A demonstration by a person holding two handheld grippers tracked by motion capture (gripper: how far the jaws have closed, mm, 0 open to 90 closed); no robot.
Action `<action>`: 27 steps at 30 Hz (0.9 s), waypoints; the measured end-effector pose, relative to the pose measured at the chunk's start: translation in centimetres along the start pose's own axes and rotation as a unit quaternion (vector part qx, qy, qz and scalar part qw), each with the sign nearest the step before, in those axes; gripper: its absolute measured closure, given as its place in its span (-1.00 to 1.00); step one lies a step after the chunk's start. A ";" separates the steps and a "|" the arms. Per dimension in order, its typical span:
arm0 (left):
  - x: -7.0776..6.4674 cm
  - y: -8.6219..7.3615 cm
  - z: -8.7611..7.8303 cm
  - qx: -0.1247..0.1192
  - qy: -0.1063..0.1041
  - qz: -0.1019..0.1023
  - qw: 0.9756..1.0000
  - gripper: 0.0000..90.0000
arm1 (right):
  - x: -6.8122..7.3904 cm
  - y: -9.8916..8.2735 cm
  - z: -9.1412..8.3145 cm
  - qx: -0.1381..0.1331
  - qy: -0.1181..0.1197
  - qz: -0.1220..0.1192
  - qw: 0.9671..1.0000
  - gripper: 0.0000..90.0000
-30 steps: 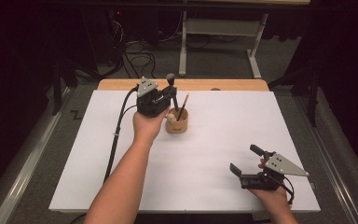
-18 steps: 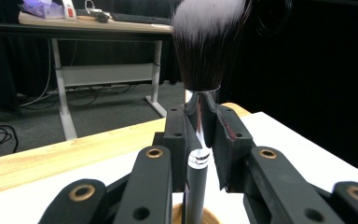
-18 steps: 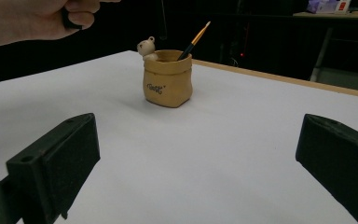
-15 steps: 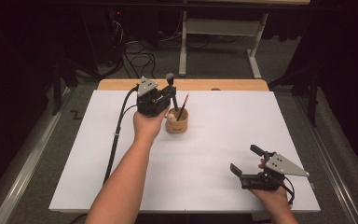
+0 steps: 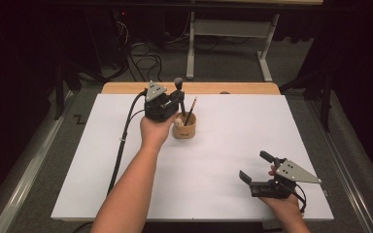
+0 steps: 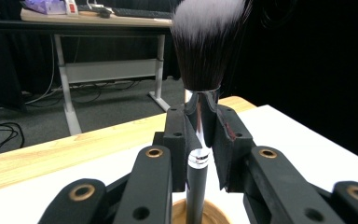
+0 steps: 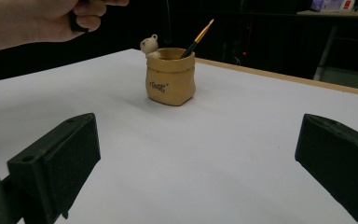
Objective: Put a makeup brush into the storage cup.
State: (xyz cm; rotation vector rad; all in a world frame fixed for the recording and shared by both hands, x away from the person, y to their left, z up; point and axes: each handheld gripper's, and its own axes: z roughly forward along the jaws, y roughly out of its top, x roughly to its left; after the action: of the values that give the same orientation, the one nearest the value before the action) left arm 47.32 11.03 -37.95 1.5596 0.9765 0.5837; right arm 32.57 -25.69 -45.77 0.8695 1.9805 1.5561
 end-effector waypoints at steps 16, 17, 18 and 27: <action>0.8 -1.6 0.9 0.018 0.017 -0.006 1.000 0.70 | 0.0 -0.1 0.0 0.000 0.002 0.000 1.000 -0.97; 0.8 -1.7 1.0 0.019 0.018 -0.006 1.000 0.70 | 0.0 -0.1 0.0 0.000 0.002 0.001 1.000 -0.97; 0.9 -1.8 1.0 0.019 0.018 -0.008 1.000 0.70 | 0.0 -0.1 0.0 0.000 0.002 0.001 1.000 -0.97; 1.1 -2.4 1.2 0.027 0.019 -0.013 0.999 0.70 | 0.0 -0.1 0.0 0.001 0.004 -0.001 1.000 -0.97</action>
State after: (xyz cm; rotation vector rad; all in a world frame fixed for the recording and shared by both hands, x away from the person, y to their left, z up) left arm 48.22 11.26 -40.74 1.5874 1.0464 0.5745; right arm 32.55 -25.70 -45.89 0.8625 1.9891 1.5590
